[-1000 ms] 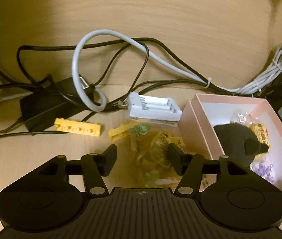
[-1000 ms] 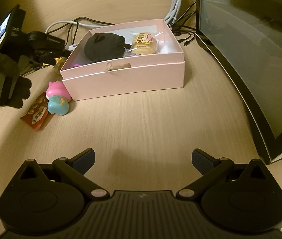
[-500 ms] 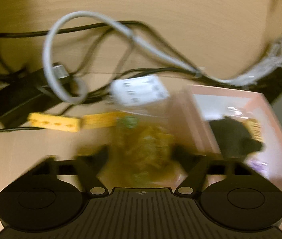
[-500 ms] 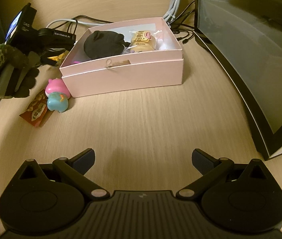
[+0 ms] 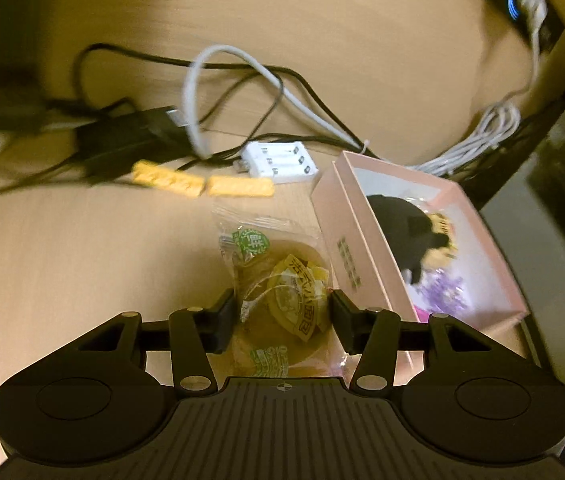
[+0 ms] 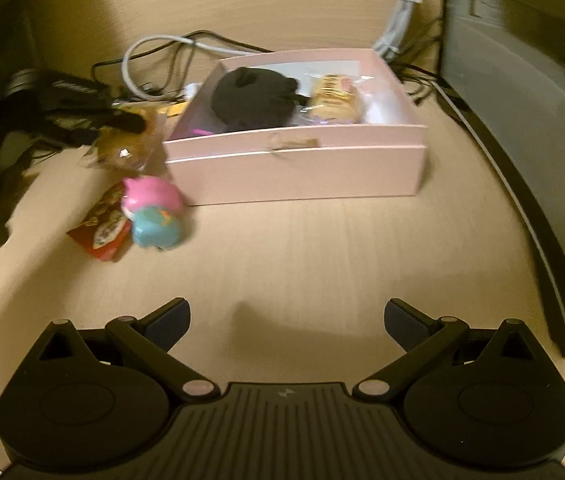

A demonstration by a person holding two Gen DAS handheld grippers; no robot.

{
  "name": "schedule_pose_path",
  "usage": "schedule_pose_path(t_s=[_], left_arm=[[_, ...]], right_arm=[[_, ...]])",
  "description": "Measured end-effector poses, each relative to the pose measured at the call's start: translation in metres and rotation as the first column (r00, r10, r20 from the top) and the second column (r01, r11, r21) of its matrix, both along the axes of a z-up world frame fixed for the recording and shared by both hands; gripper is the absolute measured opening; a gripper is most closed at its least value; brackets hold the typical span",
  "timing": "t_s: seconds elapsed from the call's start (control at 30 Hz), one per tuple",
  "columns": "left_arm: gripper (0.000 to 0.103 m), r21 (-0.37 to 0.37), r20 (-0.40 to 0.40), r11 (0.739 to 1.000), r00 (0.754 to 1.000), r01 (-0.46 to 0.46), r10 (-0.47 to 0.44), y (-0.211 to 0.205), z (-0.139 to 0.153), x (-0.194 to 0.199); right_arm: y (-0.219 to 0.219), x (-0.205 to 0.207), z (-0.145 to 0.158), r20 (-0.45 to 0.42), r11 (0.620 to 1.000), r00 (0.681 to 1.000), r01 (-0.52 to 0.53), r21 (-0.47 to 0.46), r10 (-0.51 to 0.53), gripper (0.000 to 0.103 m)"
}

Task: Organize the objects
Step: 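Lift the snack bag with the left tool while the right tool grasps the pink-and-teal toy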

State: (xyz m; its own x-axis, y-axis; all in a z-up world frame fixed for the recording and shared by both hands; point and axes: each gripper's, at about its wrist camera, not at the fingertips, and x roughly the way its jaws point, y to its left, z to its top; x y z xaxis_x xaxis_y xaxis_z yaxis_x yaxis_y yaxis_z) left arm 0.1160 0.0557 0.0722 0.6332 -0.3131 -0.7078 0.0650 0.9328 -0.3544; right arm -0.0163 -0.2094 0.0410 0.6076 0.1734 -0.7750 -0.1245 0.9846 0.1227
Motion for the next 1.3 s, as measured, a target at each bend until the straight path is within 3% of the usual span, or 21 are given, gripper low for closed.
schedule_pose_path(t_s=[0.17, 0.27, 0.37, 0.6, 0.9, 1.17, 1.3], left_arm=[[0.054, 0.024, -0.009, 0.992, 0.992, -0.125, 0.125, 0.025, 0.005, -0.06], [0.054, 0.082, -0.018, 0.982, 0.985, -0.169, 0.171, 0.033, 0.008, -0.084], [0.054, 0.114, -0.028, 0.973, 0.978, -0.203, 0.207, 0.042, 0.011, -0.104], [0.054, 0.113, -0.033, 0.966, 0.97, -0.235, 0.24, 0.054, 0.016, -0.129], [0.054, 0.065, -0.05, 0.959, 0.959, -0.276, 0.279, 0.069, 0.009, -0.155], [0.054, -0.02, -0.127, 0.947, 0.94, -0.321, 0.316, 0.08, -0.009, -0.186], [0.054, -0.039, -0.128, 0.937, 0.932, -0.348, 0.34, 0.088, -0.007, -0.193]], right_arm=[[0.02, 0.006, -0.002, -0.001, 0.998, 0.998, -0.058, -0.002, 0.058, 0.103], [0.033, 0.008, -0.001, 0.014, 0.995, 0.995, -0.099, -0.014, 0.099, 0.103], [0.046, 0.01, 0.003, 0.037, 0.991, 0.99, -0.133, -0.014, 0.134, 0.103], [0.07, 0.017, 0.005, 0.05, 0.98, 0.979, -0.197, -0.021, 0.198, 0.103], [0.087, 0.032, 0.002, 0.065, 0.97, 0.968, -0.24, -0.047, 0.242, 0.103], [0.127, 0.047, 0.009, 0.133, 0.926, 0.919, -0.357, -0.126, 0.372, 0.103], [0.145, 0.046, 0.014, 0.16, 0.896, 0.883, -0.427, -0.119, 0.442, 0.103]])
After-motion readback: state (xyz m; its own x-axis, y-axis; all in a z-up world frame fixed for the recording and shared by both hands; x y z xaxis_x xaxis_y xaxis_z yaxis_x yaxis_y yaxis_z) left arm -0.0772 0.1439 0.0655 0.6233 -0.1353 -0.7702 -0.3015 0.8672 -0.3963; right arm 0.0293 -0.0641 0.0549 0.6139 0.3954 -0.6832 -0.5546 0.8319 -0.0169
